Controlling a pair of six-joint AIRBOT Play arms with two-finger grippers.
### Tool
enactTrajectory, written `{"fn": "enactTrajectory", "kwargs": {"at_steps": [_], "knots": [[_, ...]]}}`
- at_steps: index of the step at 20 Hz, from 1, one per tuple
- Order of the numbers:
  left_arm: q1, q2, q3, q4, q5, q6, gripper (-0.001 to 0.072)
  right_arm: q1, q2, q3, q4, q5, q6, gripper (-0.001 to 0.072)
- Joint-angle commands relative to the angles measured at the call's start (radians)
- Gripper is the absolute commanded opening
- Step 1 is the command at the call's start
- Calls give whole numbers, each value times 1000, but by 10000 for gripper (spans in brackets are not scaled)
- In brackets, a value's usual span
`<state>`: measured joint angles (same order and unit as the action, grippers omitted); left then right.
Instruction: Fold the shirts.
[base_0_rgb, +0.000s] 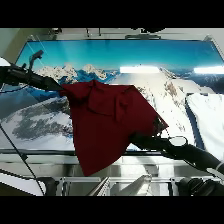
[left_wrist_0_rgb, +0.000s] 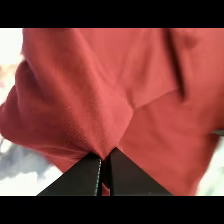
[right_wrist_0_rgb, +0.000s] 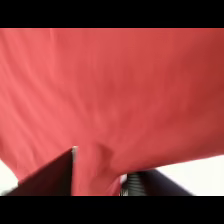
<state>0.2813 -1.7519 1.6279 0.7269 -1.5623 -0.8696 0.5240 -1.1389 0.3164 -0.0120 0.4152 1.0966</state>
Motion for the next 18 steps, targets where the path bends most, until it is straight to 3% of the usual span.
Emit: {"fn": "enactTrajectory", "kwargs": {"at_steps": [1, 2, 6, 8, 9, 11, 15, 18], "knots": [[74, 0, 2, -175, -62, 17, 23, -41, -48, 50, 13, -63, -50, 75], [92, 0, 2, -210, -70, 16, 24, -65, -57, 59, 13, -59, -66, 20], [166, 0, 2, -512, -183, 16, 22, -232, 2, 160, 13, 159, -179, 20], [184, 1, 2, -812, -303, 7, 20, -347, 95, 259, 13, 338, -211, 19], [184, 17, 1, -943, -298, -28, 22, -412, 155, 324, 13, 441, -211, 20], [178, 90, -1, -1211, -297, 7, 22, -529, 284, 463, 17, 592, -210, 20], [117, 293, -1, -1706, -295, 95, 22, -752, 555, 686, 17, 622, -135, 20], [76, 486, -1, -1939, -293, 184, 19, -886, 716, 737, 13, 610, -100, 20]]}}
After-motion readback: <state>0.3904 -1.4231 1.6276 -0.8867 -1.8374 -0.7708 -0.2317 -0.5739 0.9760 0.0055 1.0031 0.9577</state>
